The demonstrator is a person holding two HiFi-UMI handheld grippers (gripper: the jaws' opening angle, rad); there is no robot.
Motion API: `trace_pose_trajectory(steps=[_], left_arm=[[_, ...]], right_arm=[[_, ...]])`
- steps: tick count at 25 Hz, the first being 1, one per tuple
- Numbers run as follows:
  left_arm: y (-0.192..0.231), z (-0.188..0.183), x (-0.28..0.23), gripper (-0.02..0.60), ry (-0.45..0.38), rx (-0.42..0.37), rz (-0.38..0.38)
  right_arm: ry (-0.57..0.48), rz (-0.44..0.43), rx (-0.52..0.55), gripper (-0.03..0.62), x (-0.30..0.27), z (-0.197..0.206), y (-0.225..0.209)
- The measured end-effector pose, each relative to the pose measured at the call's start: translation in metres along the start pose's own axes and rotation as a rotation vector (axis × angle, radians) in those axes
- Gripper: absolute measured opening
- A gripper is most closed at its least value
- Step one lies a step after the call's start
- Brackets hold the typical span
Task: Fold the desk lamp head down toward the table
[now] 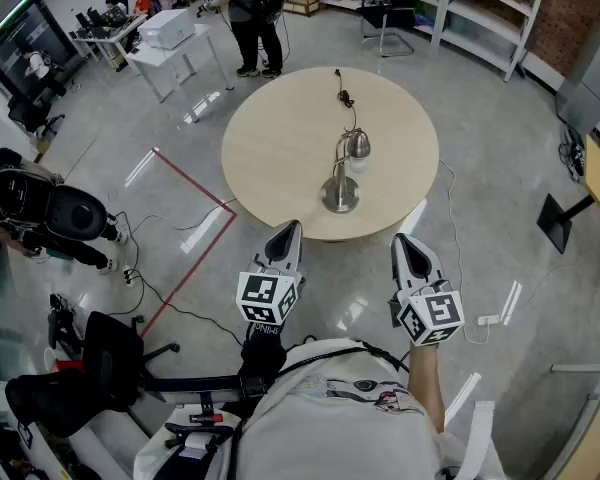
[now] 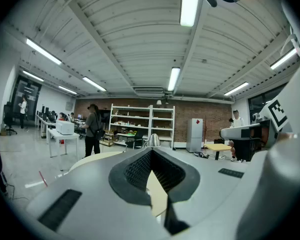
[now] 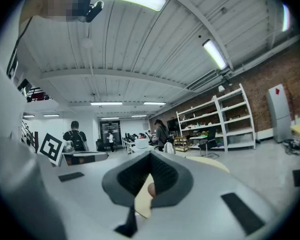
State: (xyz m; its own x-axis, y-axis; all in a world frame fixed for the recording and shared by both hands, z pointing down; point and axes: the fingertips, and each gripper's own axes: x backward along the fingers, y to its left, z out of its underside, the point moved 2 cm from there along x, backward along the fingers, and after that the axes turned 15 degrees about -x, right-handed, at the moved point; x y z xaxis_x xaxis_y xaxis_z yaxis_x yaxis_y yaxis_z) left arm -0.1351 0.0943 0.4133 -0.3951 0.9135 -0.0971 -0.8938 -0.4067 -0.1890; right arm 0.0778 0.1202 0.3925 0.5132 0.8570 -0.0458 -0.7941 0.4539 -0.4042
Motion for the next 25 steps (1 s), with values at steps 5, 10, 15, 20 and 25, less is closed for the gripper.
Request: trace_pose_trajectory(steps=[5, 10, 15, 20, 25], left_arm=[[0.000, 0.002, 0.000, -0.002, 0.006, 0.002, 0.001], [-0.001, 0.002, -0.001, -0.002, 0.009, -0.001, -0.001], [-0.005, 0.000, -0.002, -0.002, 0.012, -0.001, 0.000], [-0.010, -0.001, -0.004, -0.002, 0.015, -0.004, 0.001], [-0.018, -0.001, -0.007, -0.002, 0.027, -0.006, -0.003]], right_arm=[[0.004, -0.002, -0.004, 0.000, -0.002, 0.002, -0.001], [0.006, -0.007, -0.008, 0.000, -0.003, 0.003, -0.002], [0.003, -0.007, -0.012, 0.000, -0.001, 0.002, -0.004], [0.005, -0.006, -0.022, 0.000, 0.001, 0.004, -0.009], [0.023, -0.010, -0.025, 0.000, 0.003, 0.007, -0.015]])
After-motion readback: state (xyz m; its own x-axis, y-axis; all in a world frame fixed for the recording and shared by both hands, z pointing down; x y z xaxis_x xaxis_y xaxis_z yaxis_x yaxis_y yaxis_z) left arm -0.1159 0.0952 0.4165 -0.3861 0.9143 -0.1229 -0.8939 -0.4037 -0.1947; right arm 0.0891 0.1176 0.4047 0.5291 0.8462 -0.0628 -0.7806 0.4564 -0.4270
